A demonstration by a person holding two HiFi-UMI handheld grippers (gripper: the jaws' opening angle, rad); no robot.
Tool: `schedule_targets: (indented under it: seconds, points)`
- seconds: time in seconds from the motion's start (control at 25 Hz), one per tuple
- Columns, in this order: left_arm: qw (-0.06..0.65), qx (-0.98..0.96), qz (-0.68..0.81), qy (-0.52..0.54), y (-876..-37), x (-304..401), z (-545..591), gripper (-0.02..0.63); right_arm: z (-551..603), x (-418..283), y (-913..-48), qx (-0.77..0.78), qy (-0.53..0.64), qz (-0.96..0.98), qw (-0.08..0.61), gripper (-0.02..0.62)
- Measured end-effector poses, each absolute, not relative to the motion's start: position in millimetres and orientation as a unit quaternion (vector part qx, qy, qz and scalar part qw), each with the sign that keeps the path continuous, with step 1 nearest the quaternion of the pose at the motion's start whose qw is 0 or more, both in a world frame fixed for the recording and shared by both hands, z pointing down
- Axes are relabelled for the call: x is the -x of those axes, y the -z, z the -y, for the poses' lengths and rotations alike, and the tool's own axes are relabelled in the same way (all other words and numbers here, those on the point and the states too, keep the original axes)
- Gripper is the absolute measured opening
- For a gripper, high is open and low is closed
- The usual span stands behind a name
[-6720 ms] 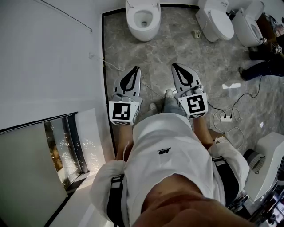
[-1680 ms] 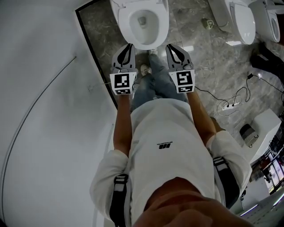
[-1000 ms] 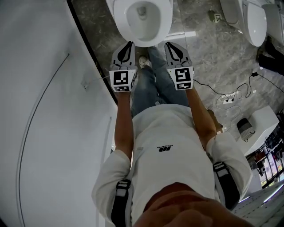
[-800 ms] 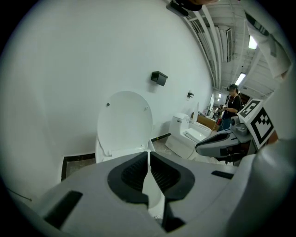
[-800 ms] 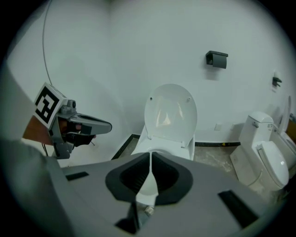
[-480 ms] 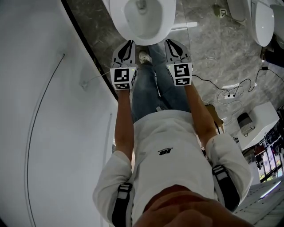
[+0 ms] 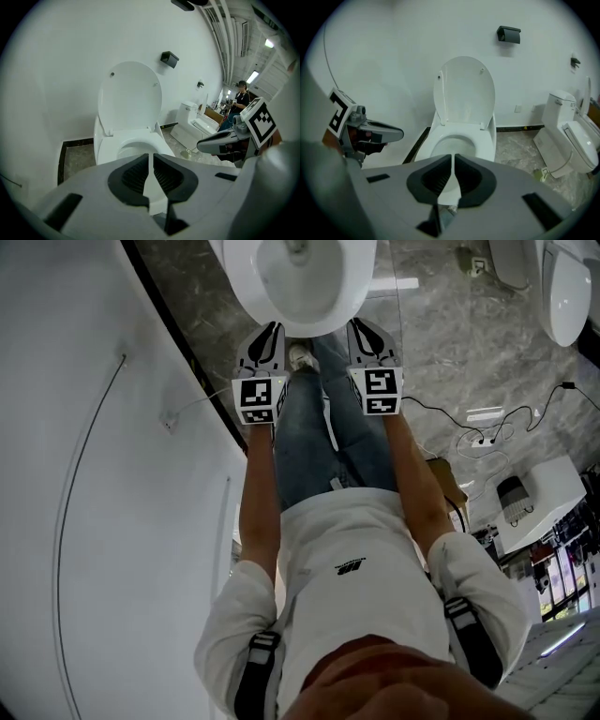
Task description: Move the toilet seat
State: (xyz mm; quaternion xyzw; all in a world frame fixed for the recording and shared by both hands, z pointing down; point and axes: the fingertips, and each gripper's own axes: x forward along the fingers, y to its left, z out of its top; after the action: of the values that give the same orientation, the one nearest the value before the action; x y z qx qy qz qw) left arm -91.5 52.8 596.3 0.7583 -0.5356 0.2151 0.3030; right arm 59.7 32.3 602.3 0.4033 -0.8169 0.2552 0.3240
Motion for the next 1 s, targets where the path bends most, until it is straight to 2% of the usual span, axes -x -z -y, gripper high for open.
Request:
schedule_targets:
  seconds: [0.52, 0.64, 1.0]
  points:
    - [0.339, -0.735, 0.544, -0.22, -655.7, 95.7, -57.9, 0.04, -41.7, -74.8, -670.1, -0.406, -0.284, 0.794, 0.353, 0.037]
    - [0.351, -0.732, 0.539, -0.225, -674.0, 95.3, -65.3, 0.086, -44.5, -80.2, -688.8, -0.413, -0.29, 0.783, 0.363, 0.037]
    - [0.386, -0.71, 0.534, -0.247, -719.4, 110.0, -86.4, 0.115, -48.4, -87.9, -722.2, -0.428, -0.303, 0.76, 0.385, 0.045]
